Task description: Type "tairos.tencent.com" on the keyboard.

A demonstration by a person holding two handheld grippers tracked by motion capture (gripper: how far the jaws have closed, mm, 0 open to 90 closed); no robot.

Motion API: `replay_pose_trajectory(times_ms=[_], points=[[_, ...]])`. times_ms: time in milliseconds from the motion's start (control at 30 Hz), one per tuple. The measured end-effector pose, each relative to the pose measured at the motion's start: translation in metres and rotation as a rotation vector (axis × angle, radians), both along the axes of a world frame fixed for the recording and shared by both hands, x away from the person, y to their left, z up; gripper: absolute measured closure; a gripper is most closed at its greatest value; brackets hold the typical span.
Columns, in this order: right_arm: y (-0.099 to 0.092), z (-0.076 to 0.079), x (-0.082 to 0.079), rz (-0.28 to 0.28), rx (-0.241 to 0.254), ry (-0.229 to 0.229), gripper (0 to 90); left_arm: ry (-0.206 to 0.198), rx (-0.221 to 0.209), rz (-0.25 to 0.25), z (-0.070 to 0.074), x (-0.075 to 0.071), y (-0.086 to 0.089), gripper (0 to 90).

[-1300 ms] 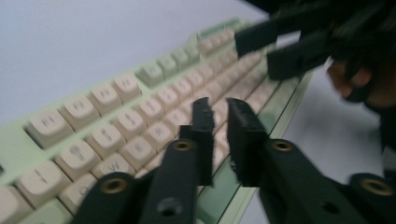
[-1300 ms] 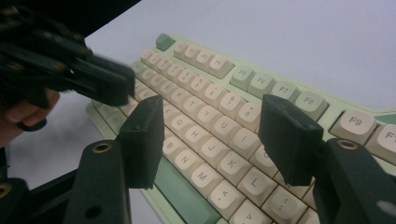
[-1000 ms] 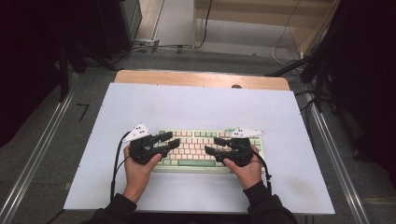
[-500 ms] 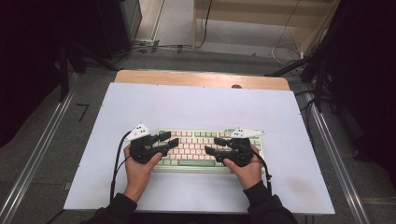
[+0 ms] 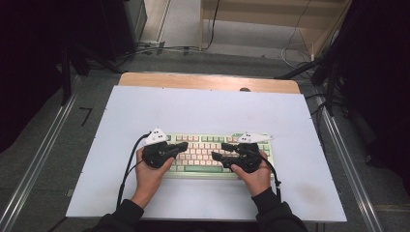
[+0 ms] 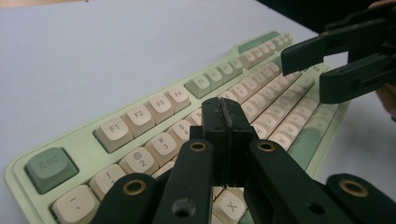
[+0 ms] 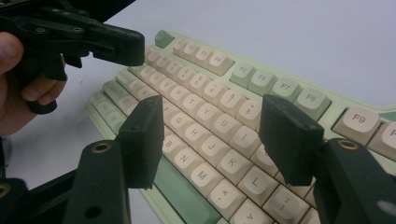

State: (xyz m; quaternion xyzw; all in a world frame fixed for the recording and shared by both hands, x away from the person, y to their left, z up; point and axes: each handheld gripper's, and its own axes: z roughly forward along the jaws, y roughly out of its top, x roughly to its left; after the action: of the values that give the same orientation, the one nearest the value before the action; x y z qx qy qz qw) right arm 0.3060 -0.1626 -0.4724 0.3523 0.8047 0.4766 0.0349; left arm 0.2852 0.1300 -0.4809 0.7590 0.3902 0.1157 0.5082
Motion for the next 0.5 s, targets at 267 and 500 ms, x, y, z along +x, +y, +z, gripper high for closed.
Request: replay_pose_trajectory(times_ms=[267,500], points=[[0.0,0.0,0.0,0.003,-0.002,-0.001,38.7,0.038,0.141,0.011,-0.007,0.008,-0.015,90.0],[0.0,0.0,-0.001,0.002,-0.001,-0.002,38.7,0.063,0.175,0.027,-0.01,0.011,-0.015,90.0]])
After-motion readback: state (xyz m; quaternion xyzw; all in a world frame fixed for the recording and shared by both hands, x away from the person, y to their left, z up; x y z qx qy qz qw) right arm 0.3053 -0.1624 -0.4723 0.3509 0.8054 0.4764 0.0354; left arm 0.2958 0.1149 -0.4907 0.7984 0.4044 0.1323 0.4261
